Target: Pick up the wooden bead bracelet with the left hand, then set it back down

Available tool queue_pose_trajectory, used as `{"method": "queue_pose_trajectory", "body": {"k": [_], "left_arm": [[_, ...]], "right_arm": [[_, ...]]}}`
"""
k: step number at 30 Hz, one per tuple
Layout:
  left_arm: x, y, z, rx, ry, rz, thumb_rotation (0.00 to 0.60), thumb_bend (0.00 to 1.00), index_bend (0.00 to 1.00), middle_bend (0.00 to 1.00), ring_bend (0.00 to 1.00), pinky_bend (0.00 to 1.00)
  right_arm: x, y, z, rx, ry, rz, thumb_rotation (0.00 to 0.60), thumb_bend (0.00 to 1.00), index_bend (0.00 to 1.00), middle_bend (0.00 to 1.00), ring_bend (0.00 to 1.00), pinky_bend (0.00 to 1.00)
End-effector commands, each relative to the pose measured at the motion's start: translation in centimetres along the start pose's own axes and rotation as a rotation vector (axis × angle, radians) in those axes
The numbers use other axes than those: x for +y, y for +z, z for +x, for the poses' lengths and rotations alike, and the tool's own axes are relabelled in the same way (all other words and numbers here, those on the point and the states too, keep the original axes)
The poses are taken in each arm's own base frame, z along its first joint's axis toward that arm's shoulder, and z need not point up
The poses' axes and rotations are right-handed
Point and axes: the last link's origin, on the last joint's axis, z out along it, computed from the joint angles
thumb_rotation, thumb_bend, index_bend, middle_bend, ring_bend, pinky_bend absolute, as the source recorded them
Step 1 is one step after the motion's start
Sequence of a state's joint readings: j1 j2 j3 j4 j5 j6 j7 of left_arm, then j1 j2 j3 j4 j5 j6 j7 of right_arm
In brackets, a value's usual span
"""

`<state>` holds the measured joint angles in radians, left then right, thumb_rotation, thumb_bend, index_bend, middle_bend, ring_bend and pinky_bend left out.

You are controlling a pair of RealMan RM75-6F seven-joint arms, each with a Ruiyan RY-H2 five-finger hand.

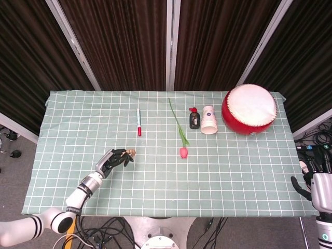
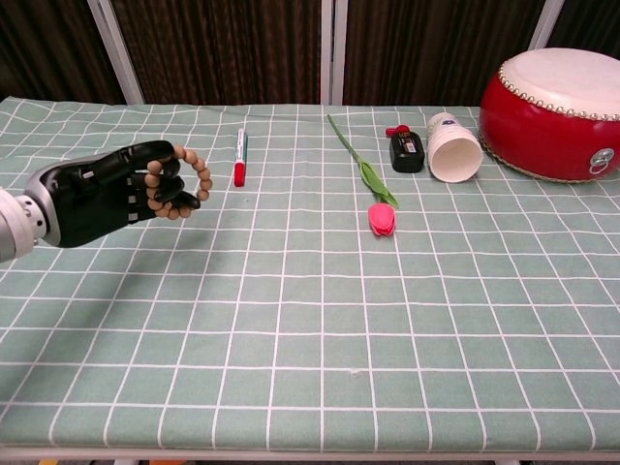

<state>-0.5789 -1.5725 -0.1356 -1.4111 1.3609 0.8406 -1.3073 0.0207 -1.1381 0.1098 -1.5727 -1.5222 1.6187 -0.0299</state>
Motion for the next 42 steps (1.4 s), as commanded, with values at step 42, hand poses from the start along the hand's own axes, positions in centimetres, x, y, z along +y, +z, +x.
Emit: {"method": "queue_pose_trajectory", "body": {"k": [42], "left_arm": [[-0.09, -0.24, -0.57, -0.015, 0.019, -0.005, 0.17, 0.59, 0.63, 0.7, 0.45, 0.12]], "right_arm": [[0.03, -0.03, 0.07, 0.007, 0.003, 0.001, 0.6, 0.18, 0.23, 0.31, 0.0, 0.0]]}}
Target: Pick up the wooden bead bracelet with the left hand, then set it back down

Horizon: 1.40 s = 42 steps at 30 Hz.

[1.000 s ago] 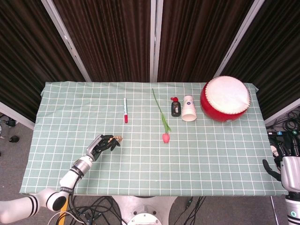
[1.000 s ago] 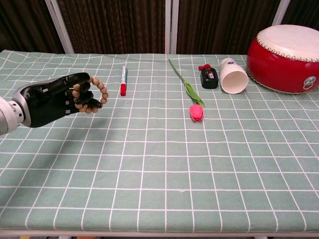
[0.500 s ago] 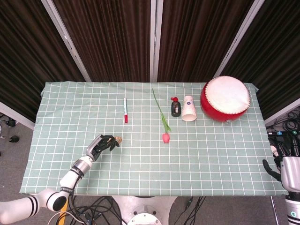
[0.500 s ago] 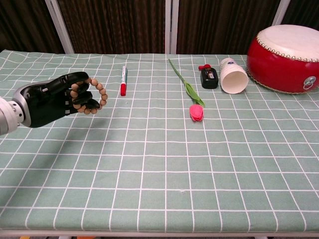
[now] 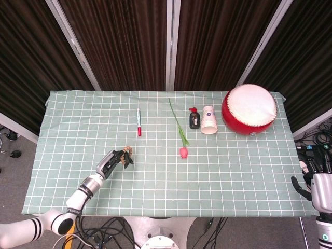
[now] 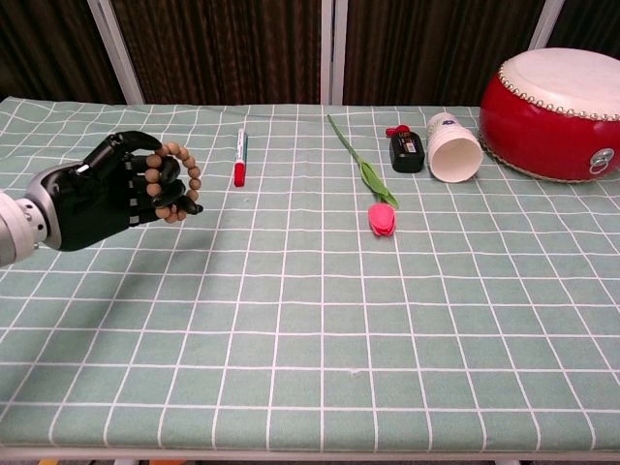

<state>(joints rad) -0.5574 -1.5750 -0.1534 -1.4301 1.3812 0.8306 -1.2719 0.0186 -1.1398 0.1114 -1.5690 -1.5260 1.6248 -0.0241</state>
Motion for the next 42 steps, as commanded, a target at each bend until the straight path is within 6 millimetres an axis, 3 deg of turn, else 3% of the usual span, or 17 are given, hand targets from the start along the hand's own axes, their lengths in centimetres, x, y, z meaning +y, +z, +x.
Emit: {"method": "queue_pose_trajectory", "body": {"k": [1, 6, 7, 11, 17, 20, 22, 24, 27, 32, 35, 37, 39, 42], "left_arm": [[0.0, 0.0, -0.1, -0.009, 0.005, -0.001, 0.163, 0.59, 0.63, 0.7, 0.45, 0.12], [-0.2, 0.0, -0.2, -0.027, 0.025, -0.005, 0.165, 0.61, 0.6, 0.67, 0.44, 0.12], [-0.2, 0.0, -0.2, -0.03, 0.029, -0.005, 0.19, 0.62, 0.6, 0.67, 0.43, 0.12], [-0.2, 0.1, -0.3, -0.042, 0.043, -0.006, 0.38, 0.64, 0.57, 0.65, 0.42, 0.12], [-0.1, 0.2, -0.2, -0.053, 0.059, -0.01, 0.525, 0.64, 0.54, 0.63, 0.41, 0.11], [0.0, 0.2, -0.1, -0.05, 0.051, -0.013, 0.562, 0.64, 0.52, 0.61, 0.4, 0.11], [0.1, 0.2, -0.1, -0.046, 0.042, -0.018, 0.556, 0.64, 0.5, 0.6, 0.4, 0.11], [0.2, 0.2, 0.0, -0.042, 0.035, -0.026, 0.509, 0.64, 0.48, 0.59, 0.39, 0.11], [0.4, 0.2, 0.1, -0.037, 0.029, -0.037, 0.34, 0.59, 0.45, 0.56, 0.37, 0.11], [0.4, 0.3, 0.3, -0.033, 0.028, -0.039, 0.22, 0.44, 0.43, 0.53, 0.34, 0.12], [0.5, 0.4, 0.5, -0.023, 0.049, -0.044, 0.208, 0.42, 0.42, 0.53, 0.34, 0.12], [0.4, 0.6, 1.0, -0.012, 0.112, -0.048, 0.243, 0.42, 0.42, 0.51, 0.33, 0.12], [0.4, 0.8, 1.6, 0.006, 0.21, -0.06, 0.28, 0.42, 0.39, 0.48, 0.29, 0.12], [0.0, 1.1, 2.7, 0.045, 0.467, -0.083, 0.284, 0.42, 0.36, 0.41, 0.22, 0.11]], "right_arm": [[0.0, 0.0, 0.0, 0.001, -0.001, 0.0, 0.6, 0.18, 0.23, 0.31, 0.0, 0.0], [0.0, 0.1, 0.0, 0.0, 0.0, 0.0, 0.6, 0.18, 0.23, 0.31, 0.0, 0.0], [0.0, 0.1, 0.0, 0.0, 0.001, 0.0, 0.6, 0.18, 0.23, 0.31, 0.0, 0.0], [0.0, 0.2, 0.0, 0.001, 0.0, -0.001, 0.6, 0.18, 0.23, 0.31, 0.0, 0.0], [0.1, 0.3, -0.1, 0.0, 0.002, -0.002, 0.6, 0.18, 0.23, 0.31, 0.0, 0.0], [0.1, 0.3, -0.1, -0.001, 0.003, -0.002, 0.6, 0.18, 0.23, 0.31, 0.0, 0.0], [0.0, 0.4, -0.1, -0.002, 0.004, -0.001, 0.6, 0.18, 0.23, 0.31, 0.0, 0.0], [0.0, 0.4, -0.2, -0.002, 0.004, -0.001, 0.6, 0.18, 0.23, 0.31, 0.0, 0.0], [0.1, 0.4, -0.2, -0.003, 0.005, -0.003, 0.6, 0.18, 0.23, 0.31, 0.0, 0.0], [0.1, 0.3, -0.2, -0.003, 0.006, -0.005, 0.6, 0.18, 0.23, 0.31, 0.0, 0.0], [0.2, 0.3, -0.1, -0.001, 0.006, -0.009, 0.6, 0.18, 0.23, 0.31, 0.0, 0.0], [0.3, 0.3, -0.1, 0.0, 0.006, -0.013, 0.6, 0.18, 0.23, 0.31, 0.0, 0.0], [0.4, 0.3, 0.0, -0.001, 0.006, -0.017, 0.6, 0.18, 0.23, 0.31, 0.0, 0.0], [0.6, 0.2, 0.0, -0.001, 0.006, -0.02, 0.6, 0.18, 0.23, 0.31, 0.0, 0.0]]}}
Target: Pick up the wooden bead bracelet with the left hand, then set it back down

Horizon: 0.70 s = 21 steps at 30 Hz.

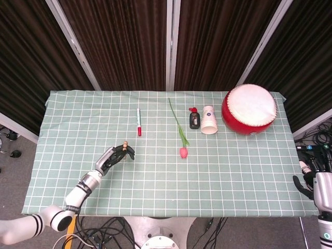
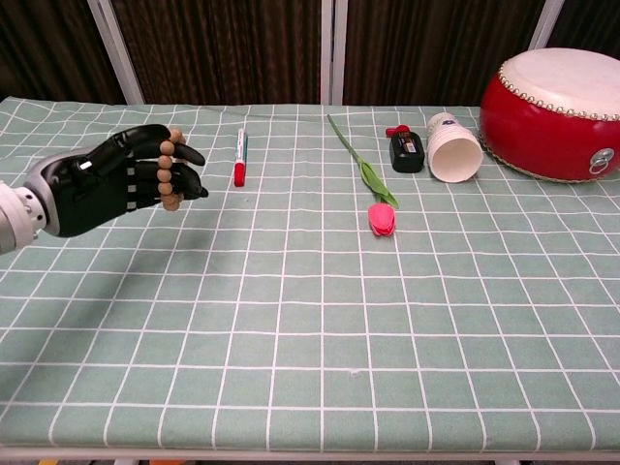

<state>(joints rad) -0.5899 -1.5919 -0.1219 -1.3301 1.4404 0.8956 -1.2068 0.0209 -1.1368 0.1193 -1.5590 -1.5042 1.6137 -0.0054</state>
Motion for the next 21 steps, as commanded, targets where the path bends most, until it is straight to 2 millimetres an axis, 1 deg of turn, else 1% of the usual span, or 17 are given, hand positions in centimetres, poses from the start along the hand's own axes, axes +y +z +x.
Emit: {"method": "queue_pose_trajectory", "body": {"k": [1, 6, 8, 10, 12, 13, 14, 16, 17, 18, 21], "left_arm": [[-0.7, 0.4, 1.5, 0.054, 0.36, -0.036, 0.284, 0.41, 0.36, 0.39, 0.2, 0.11], [-0.8, 0.1, 1.6, 0.077, 0.825, -0.096, 0.288, 0.33, 0.36, 0.37, 0.17, 0.09], [-0.4, -0.1, 1.6, 0.081, 0.943, -0.107, 0.288, 0.24, 0.36, 0.37, 0.17, 0.08], [0.4, -0.2, 1.9, 0.111, 1.064, -0.126, 0.287, 0.19, 0.37, 0.37, 0.17, 0.07], [1.1, -0.4, 2.2, 0.153, 1.126, -0.145, 0.293, 0.15, 0.41, 0.39, 0.19, 0.09], [1.6, -0.6, 2.4, 0.19, 1.125, -0.152, 0.34, 0.14, 0.45, 0.42, 0.22, 0.13], [2.0, -0.8, 2.7, 0.219, 1.116, -0.156, 0.432, 0.14, 0.48, 0.46, 0.28, 0.19], [2.9, -1.6, 3.7, 0.293, 1.086, -0.163, 0.583, 0.14, 0.52, 0.52, 0.4, 0.3], [3.2, -2.1, 4.3, 0.328, 1.061, -0.16, 0.6, 0.14, 0.53, 0.55, 0.44, 0.33], [3.5, -2.7, 5.1, 0.365, 1.032, -0.153, 0.6, 0.14, 0.53, 0.57, 0.45, 0.33], [4.0, -5.5, 8.4, 0.495, 0.97, -0.102, 0.6, 0.14, 0.53, 0.58, 0.46, 0.33]], "right_arm": [[0.1, 0.0, 0.0, 0.0, 0.001, -0.002, 0.6, 0.18, 0.23, 0.31, 0.0, 0.0], [0.2, -0.2, -0.1, -0.007, 0.004, -0.009, 0.6, 0.18, 0.23, 0.31, 0.0, 0.0], [0.3, -0.2, -0.1, -0.008, 0.005, -0.01, 0.6, 0.18, 0.23, 0.31, 0.0, 0.0], [0.3, -0.3, -0.1, -0.01, 0.005, -0.01, 0.6, 0.18, 0.23, 0.31, 0.0, 0.0], [0.4, -0.3, -0.1, -0.012, 0.006, -0.012, 0.6, 0.18, 0.23, 0.31, 0.0, 0.0], [0.5, -0.3, -0.1, -0.016, 0.007, -0.014, 0.6, 0.18, 0.23, 0.31, 0.0, 0.0], [0.5, -0.4, -0.1, -0.02, 0.007, -0.016, 0.6, 0.18, 0.23, 0.31, 0.0, 0.0], [0.7, -0.5, -0.1, -0.031, 0.008, -0.022, 0.6, 0.18, 0.23, 0.31, 0.0, 0.0], [0.8, -0.5, -0.1, -0.037, 0.007, -0.025, 0.6, 0.18, 0.23, 0.31, 0.0, 0.0], [1.0, -0.6, -0.1, -0.047, 0.006, -0.028, 0.6, 0.18, 0.23, 0.31, 0.0, 0.0], [1.3, -0.8, -0.1, -0.079, 0.012, -0.036, 0.6, 0.19, 0.23, 0.31, 0.0, 0.0]]}}
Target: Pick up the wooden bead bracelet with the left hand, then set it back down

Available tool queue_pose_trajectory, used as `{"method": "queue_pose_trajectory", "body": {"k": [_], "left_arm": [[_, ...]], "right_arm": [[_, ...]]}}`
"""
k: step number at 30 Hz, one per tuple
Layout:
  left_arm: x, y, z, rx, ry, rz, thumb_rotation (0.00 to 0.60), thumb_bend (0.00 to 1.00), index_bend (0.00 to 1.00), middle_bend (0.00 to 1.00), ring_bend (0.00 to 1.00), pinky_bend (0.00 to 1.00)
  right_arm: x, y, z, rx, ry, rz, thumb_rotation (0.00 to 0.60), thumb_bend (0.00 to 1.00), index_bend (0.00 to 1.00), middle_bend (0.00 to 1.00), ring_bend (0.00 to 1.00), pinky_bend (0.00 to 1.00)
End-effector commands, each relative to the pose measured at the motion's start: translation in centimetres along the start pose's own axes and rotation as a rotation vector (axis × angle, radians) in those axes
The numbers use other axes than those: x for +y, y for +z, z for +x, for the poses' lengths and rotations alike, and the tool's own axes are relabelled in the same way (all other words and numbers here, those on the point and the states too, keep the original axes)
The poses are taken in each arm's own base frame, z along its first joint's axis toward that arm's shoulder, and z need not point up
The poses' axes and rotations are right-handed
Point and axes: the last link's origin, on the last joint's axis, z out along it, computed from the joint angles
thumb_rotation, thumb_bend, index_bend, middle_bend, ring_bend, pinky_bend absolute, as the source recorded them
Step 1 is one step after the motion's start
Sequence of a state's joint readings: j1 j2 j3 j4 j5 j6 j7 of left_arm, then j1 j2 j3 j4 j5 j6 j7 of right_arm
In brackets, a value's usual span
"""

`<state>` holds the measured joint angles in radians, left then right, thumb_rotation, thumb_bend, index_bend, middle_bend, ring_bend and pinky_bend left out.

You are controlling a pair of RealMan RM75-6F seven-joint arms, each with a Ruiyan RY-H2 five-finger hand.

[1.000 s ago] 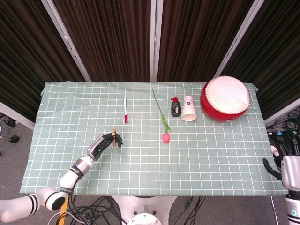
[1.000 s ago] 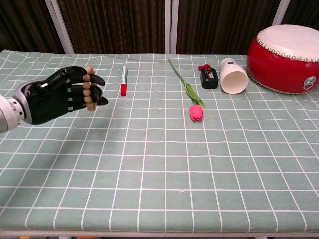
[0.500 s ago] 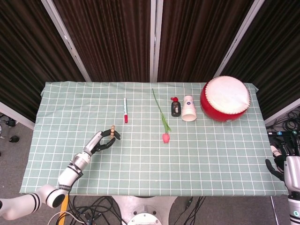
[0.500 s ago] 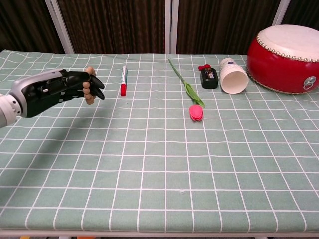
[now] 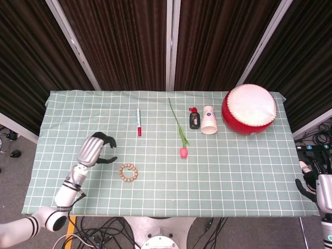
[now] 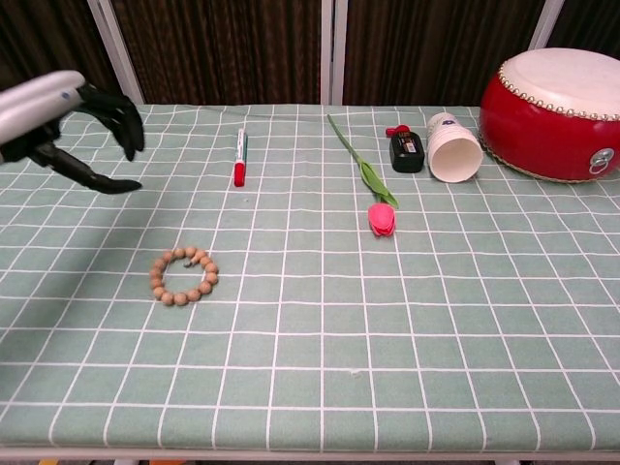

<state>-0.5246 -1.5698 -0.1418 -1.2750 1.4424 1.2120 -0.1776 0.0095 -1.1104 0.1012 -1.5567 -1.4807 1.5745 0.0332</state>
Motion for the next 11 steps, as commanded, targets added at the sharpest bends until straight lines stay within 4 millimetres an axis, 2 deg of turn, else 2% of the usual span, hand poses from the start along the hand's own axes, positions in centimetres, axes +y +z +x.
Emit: {"method": "queue_pose_trajectory", "body": {"k": [1, 4, 5, 7, 11], "left_arm": [[-4.2, -2.9, 4.5, 0.146, -0.05, 0.174, 0.6, 0.14, 0.52, 0.58, 0.45, 0.32], [-7.5, -6.3, 6.5, 0.164, 0.061, 0.278, 0.6, 0.14, 0.41, 0.47, 0.3, 0.2], [-8.3, -7.5, 7.0, 0.145, 0.099, 0.302, 0.6, 0.14, 0.36, 0.4, 0.23, 0.14], [-9.5, -10.4, 8.0, 0.113, 0.169, 0.357, 0.6, 0.14, 0.31, 0.31, 0.16, 0.07], [-9.3, -14.8, 8.9, 0.078, 0.259, 0.405, 0.6, 0.14, 0.29, 0.29, 0.15, 0.05]], "right_arm": [[0.3, -0.2, 0.0, -0.033, 0.017, -0.003, 0.6, 0.19, 0.23, 0.31, 0.0, 0.01], [0.5, -0.3, -0.1, -0.081, 0.061, 0.008, 0.6, 0.19, 0.21, 0.26, 0.0, 0.02], [0.5, -0.3, -0.1, -0.097, 0.074, 0.013, 0.6, 0.19, 0.18, 0.23, 0.0, 0.02], [0.5, -0.3, -0.2, -0.13, 0.097, 0.029, 0.6, 0.19, 0.11, 0.18, 0.0, 0.02], [-0.1, -0.1, -0.5, -0.144, 0.143, 0.086, 0.6, 0.2, 0.03, 0.1, 0.0, 0.0]]}}
